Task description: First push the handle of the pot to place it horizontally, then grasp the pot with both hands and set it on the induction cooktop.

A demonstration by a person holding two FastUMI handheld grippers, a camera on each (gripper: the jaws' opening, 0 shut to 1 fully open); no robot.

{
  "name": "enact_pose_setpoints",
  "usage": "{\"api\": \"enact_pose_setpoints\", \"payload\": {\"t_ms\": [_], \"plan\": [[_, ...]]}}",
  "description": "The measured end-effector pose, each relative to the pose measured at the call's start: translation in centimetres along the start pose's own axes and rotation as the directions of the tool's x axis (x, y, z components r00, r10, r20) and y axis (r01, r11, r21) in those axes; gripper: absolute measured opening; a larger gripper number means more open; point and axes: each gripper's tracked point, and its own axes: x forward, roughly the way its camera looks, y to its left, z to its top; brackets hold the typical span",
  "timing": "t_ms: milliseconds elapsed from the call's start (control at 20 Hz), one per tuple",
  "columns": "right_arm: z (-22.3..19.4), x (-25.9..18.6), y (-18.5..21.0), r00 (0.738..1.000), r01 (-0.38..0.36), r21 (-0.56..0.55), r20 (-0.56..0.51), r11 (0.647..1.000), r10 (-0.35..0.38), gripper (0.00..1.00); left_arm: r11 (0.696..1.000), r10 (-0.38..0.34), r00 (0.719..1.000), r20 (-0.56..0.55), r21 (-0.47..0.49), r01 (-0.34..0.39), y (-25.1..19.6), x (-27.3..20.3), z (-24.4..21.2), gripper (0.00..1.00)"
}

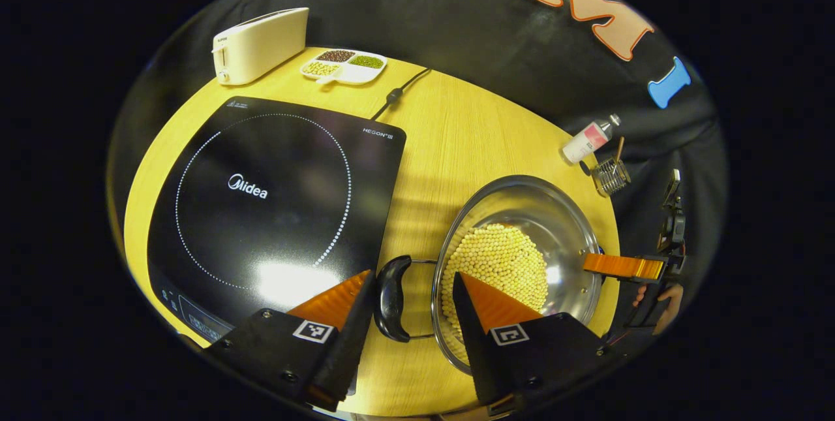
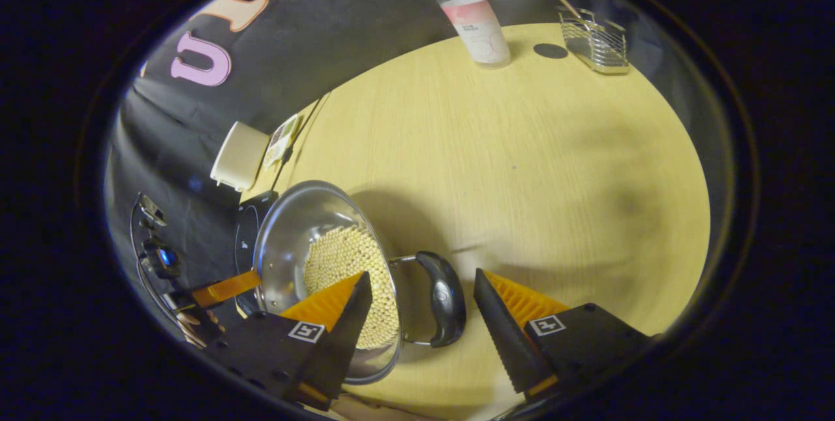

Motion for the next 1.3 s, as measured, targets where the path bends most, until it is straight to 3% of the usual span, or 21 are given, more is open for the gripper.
{"api": "enact_pose_setpoints", "payload": {"t_ms": [350, 400, 450, 500, 550, 600, 700, 800, 850, 900, 950, 1050, 1150, 1200, 1300], "plan": [[-0.4, 0.7, -0.5, 0.999, 0.022, -0.012, -0.025, 1.0, -0.022, 0.98, 0.999, -0.027, 0.998, -0.056, 0.02, 0.028, -0.7, 1.4, -0.8, 0.73], [-0.4, 0.8, -0.7, 0.999, 0.026, -0.014, -0.027, 1.0, -0.026, 0.97, 0.999, -0.032, 0.998, -0.061, 0.015, 0.033, -0.8, 1.6, -0.9, 0.8], [-0.5, 0.9, -0.9, 0.999, 0.03, -0.017, -0.032, 0.999, -0.03, 0.97, 0.999, -0.038, 0.997, -0.068, 0.007, 0.038, -0.9, 1.8, -1.0, 0.73], [-0.7, 0.9, -1.1, 0.999, 0.034, -0.022, -0.039, 0.999, -0.035, 0.98, 0.999, -0.035, 0.997, -0.07, 0.006, 0.036, -0.8, 2.0, -1.1, 0.73], [-0.9, 1.1, -1.3, 0.998, 0.039, -0.028, -0.046, 0.999, -0.041, 0.98, 1.0, -0.028, 0.997, -0.079, 0.001, 0.028, -0.4, 2.3, -1.2, 0.79], [-1.1, 1.2, -1.4, 0.998, 0.044, -0.035, -0.054, 0.998, -0.046, 0.87, 0.999, -0.035, 0.996, -0.086, -0.009, 0.034, -0.6, 2.3, -1.4, 0.64], [-1.3, 1.5, -1.6, 0.997, 0.055, -0.045, -0.058, 0.997, -0.058, 0.86, 0.999, -0.046, 0.994, -0.1, -0.014, 0.045, -0.8, 2.6, -1.5, 0.6], [-1.6, 2.0, -1.7, 0.996, 0.059, -0.053, -0.068, 0.997, -0.062, 0.68, 0.999, -0.051, 0.991, -0.122, -0.008, 0.05, -0.9, 2.9, -1.9, 0.6], [-1.6, 2.1, -1.8, 0.995, 0.065, -0.059, -0.072, 0.996, -0.069, 0.79, 0.999, -0.054, 0.99, -0.128, -0.009, 0.053, -0.9, 3.2, -2.0, 0.6], [-1.5, 2.1, -2.7, 0.992, 0.104, -0.08, -0.069, 0.991, -0.11, 0.69, 0.999, -0.048, 0.989, -0.139, -0.011, 0.047, -0.7, 3.5, -2.1, 0.53], [-1.5, 1.9, -3.1, 0.991, 0.103, -0.067, -0.078, 0.992, -0.108, 0.68, 0.999, -0.051, 0.989, -0.137, -0.014, 0.049, -0.8, 3.6, -2.1, 0.6], [-1.6, 1.9, -2.8, 0.993, 0.074, -0.025, -0.089, 0.997, -0.076, 0.55, 0.999, -0.044, 0.989, -0.141, -0.01, 0.043, -0.8, 3.6, -2.0, 0.59], [-1.5, 1.6, -2.8, 0.995, 0.062, -0.023, -0.077, 0.998, -0.063, 0.58, 0.999, -0.04, 0.989, -0.141, -0.013, 0.039, -0.9, 3.7, -2.1, 0.57], [-1.7, 1.9, -2.8, 0.995, 0.061, -0.029, -0.073, 0.998, -0.063, 0.49, 0.999, -0.038, 0.989, -0.142, -0.017, 0.036, -0.9, 3.7, -2.2, 0.56], [-1.9, 1.5, -3.1, 0.995, 0.07, -0.031, -0.075, 0.997, -0.072, 0.49, 0.999, -0.03, 0.988, -0.154, -0.023, 0.027, -1.1, 3.6, -2.5, 0.55]]}}
